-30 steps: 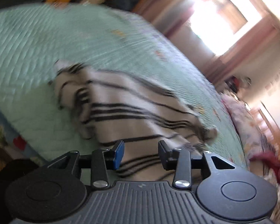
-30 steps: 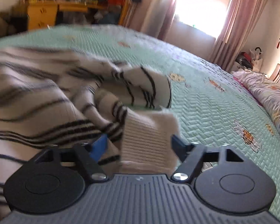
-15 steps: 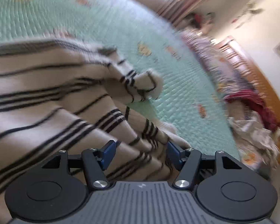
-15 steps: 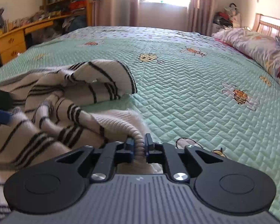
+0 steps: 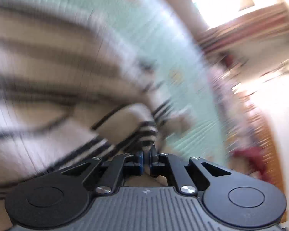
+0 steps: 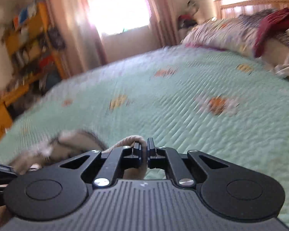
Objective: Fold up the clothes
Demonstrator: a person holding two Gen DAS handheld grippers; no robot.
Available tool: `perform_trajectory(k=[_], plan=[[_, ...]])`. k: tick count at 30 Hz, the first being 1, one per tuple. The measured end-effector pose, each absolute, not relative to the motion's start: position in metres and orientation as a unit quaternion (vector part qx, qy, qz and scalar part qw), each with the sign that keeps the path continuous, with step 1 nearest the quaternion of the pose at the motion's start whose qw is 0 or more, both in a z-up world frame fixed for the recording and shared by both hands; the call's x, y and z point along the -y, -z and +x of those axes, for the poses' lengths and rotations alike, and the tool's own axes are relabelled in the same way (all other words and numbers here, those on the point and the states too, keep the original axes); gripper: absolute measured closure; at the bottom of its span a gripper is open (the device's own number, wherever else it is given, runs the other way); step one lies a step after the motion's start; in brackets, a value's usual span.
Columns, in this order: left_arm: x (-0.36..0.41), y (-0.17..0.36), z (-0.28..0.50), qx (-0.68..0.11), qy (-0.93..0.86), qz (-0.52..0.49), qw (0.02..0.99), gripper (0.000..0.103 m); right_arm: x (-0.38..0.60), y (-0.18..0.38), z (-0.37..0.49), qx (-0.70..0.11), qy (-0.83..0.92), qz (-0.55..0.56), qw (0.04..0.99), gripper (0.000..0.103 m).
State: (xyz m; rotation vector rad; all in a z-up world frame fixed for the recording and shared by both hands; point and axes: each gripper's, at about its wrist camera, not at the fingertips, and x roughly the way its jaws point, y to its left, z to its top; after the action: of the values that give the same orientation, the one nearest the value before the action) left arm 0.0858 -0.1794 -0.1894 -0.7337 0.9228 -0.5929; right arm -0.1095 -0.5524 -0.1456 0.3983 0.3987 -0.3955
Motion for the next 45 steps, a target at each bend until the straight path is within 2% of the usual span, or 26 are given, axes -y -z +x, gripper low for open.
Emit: perform_trajectory(k=[3,5,6,8,11,12,14,17,18,19,23,25,28,31,34,35,36,37,42,45], plan=[[0.145,0.154,0.070,-0.356,0.296,-0.342,0.817,0.098,0.547,0.131,-0.142,-0.193,0.190,0.195,0.943,0.097],[0.118,0.144,0.059,-0.324,0.296,-0.344,0.830,0.098,0.542,0.141,-0.151,-0.241,0.178,0.203,0.932,0.097],[0.107,0.148,0.054,-0.324,0.294,-0.350,0.828,0.098,0.541,0.153,-0.149,-0.289,0.155,0.207,0.922,0.097],[0.085,0.159,0.046,-0.337,0.284,-0.361,0.822,0.096,0.540,0.168,-0.158,-0.308,0.166,0.217,0.912,0.093],[0.058,0.181,0.037,-0.370,0.254,-0.368,0.814,0.090,0.537,0.171,-0.169,-0.284,0.148,0.240,0.917,0.092],[0.050,0.188,0.035,-0.381,0.239,-0.371,0.812,0.088,0.533,0.170,-0.169,-0.279,0.131,0.252,0.917,0.089],[0.036,0.198,0.027,-0.401,0.221,-0.370,0.808,0.077,0.516,0.168,-0.161,-0.284,0.094,0.236,0.924,0.079],[0.017,0.207,0.013,-0.408,0.217,-0.362,0.810,0.076,0.489,0.156,-0.154,-0.270,0.061,0.202,0.939,0.060],[0.009,0.207,0.008,-0.404,0.211,-0.360,0.814,0.076,0.483,0.153,-0.152,-0.267,0.049,0.199,0.942,0.048],[-0.001,0.205,0.003,-0.397,0.203,-0.361,0.819,0.075,0.480,0.149,-0.148,-0.263,0.038,0.200,0.943,0.041],[-0.042,0.198,-0.005,-0.367,0.161,-0.375,0.836,0.056,0.466,0.131,-0.133,-0.247,0.000,0.194,0.950,0.040],[-0.059,0.198,-0.001,-0.362,0.125,-0.380,0.842,0.051,0.462,0.123,-0.121,-0.243,-0.012,0.190,0.951,0.039],[-0.073,0.203,0.010,-0.371,0.070,-0.374,0.847,0.032,0.457,0.115,-0.112,-0.252,-0.020,0.182,0.950,0.037],[-0.074,0.220,0.031,-0.410,0.037,-0.358,0.838,0.028,0.446,0.121,-0.104,-0.267,-0.030,0.185,0.945,0.035],[-0.062,0.229,0.049,-0.418,0.050,-0.364,0.831,0.016,0.438,0.129,-0.099,-0.288,-0.044,0.195,0.937,0.035],[-0.054,0.229,0.054,-0.413,0.072,-0.360,0.833,0.027,0.435,0.130,-0.097,-0.293,-0.049,0.198,0.934,0.035],[-0.047,0.229,0.059,-0.408,0.094,-0.357,0.835,0.047,0.433,0.130,-0.095,-0.296,-0.051,0.199,0.933,0.035],[-0.038,0.227,0.061,-0.405,0.130,-0.357,0.831,0.087,0.432,0.127,-0.091,-0.297,-0.051,0.196,0.933,0.035],[0.011,0.216,0.027,-0.374,0.299,-0.285,0.830,0.088,0.432,0.123,-0.055,-0.307,-0.065,0.227,0.922,0.030],[0.016,0.235,0.005,-0.397,0.339,-0.288,0.803,0.088,0.434,0.130,-0.021,-0.326,-0.072,0.283,0.899,0.030]])
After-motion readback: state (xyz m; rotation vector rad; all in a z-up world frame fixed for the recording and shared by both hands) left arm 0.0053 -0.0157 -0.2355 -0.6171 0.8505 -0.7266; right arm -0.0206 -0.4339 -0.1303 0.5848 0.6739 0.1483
